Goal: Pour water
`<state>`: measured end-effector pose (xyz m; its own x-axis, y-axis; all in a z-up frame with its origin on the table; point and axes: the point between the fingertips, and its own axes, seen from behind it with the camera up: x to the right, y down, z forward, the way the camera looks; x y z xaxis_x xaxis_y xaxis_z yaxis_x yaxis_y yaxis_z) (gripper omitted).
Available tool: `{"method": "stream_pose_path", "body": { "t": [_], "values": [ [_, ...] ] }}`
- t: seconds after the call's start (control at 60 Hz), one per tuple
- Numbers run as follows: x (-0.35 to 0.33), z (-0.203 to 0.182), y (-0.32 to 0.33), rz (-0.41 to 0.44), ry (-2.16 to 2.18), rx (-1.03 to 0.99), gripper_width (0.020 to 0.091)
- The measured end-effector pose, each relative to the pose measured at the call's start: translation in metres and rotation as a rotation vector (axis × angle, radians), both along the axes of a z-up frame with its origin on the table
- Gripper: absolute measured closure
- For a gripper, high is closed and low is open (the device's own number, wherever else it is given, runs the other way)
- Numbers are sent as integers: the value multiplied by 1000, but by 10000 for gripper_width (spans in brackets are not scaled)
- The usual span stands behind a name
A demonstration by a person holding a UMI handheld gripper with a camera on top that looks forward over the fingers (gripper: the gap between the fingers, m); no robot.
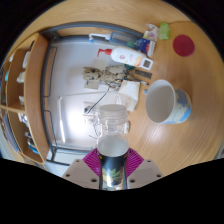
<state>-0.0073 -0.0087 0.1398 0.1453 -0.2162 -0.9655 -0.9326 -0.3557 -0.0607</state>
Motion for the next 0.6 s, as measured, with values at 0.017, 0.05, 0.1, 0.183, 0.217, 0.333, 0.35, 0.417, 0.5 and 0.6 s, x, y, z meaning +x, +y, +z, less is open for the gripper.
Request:
{"method": "stream_pose_path", "body": {
  "t": [0.017,0.05,0.1,0.183,0.217,0.333,0.35,0.417,0.5,0.6],
  "values": [
    [1,1,0,-11,32,-16,835],
    [3,-1,2,-28,97,-43,834],
    [5,-1,5,-48,180,-65,826],
    [10,-3,9,-83,281,-107,825],
    [10,-3,12,-90,315,-117,823],
    [19,0,19,-123,422,-149,825],
    [21,1,20,-131,435,-149,824],
    [28,2,24,-156,493,-156,824],
    [38,3,27,-180,546,-166,826],
    [41,-3,26,-192,584,-191,827]
  ]
}}
